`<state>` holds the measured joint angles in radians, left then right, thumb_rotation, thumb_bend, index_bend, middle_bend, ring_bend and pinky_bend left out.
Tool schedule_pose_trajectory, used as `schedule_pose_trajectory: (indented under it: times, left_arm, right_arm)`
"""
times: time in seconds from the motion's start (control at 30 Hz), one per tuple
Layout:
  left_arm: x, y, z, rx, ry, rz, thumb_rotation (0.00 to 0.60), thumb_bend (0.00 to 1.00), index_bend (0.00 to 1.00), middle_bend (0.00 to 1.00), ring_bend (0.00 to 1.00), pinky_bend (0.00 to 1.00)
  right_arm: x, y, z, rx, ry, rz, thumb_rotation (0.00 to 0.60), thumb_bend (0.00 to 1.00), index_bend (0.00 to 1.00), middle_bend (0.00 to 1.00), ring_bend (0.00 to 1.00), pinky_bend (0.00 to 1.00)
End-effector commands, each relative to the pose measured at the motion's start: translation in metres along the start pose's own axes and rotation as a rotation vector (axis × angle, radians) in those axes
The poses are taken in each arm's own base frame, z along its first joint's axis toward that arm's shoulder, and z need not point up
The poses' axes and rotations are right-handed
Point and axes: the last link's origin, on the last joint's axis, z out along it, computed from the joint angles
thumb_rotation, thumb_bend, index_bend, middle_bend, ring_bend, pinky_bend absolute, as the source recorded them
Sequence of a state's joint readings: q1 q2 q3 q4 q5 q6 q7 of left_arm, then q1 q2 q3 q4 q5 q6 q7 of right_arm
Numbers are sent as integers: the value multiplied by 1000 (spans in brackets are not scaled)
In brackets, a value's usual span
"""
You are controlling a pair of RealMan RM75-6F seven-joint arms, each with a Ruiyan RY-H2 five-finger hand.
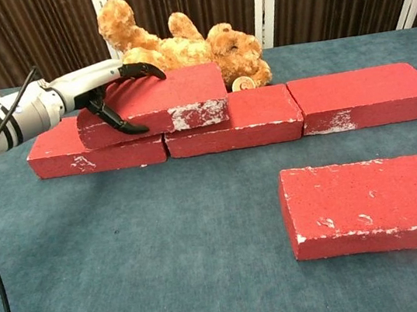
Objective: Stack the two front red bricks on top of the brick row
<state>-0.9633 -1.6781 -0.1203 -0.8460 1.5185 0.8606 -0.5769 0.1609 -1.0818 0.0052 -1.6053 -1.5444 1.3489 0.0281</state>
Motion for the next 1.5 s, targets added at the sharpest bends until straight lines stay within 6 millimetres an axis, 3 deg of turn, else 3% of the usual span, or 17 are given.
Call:
schedule_pose_trajectory:
  times: [0.03, 0.17, 0.63, 0.83, 1.5]
  left_arm:
    - [-2, 3, -1, -11, -4, 4, 600, 343, 144, 515, 617, 919]
    - [-7, 1, -1, 2, -23, 13, 600, 343, 143, 515, 608, 890]
    - [-7, -12, 4, 56, -23, 19, 600, 332, 138, 475, 379, 457]
    - [-9, -13, 4, 68, -36, 24, 600, 300, 99, 387, 254, 411]
    - [-6, -13, 7, 48, -45, 5, 600, 282, 16, 228, 76, 177]
  right_arm:
    - [0, 0, 0, -1, 0, 0, 600, 120, 0, 0, 0, 0]
    - [1, 0, -1, 2, 2, 3, 600, 120, 0, 0, 0, 0]
    - [2, 0, -2, 2, 10, 5, 600, 120, 0, 0, 0, 0]
    - [3, 1, -2, 3, 9, 8, 600, 120, 0, 0, 0, 0]
    - [3, 3, -2, -14, 19, 1, 600, 120, 0, 0, 0, 0]
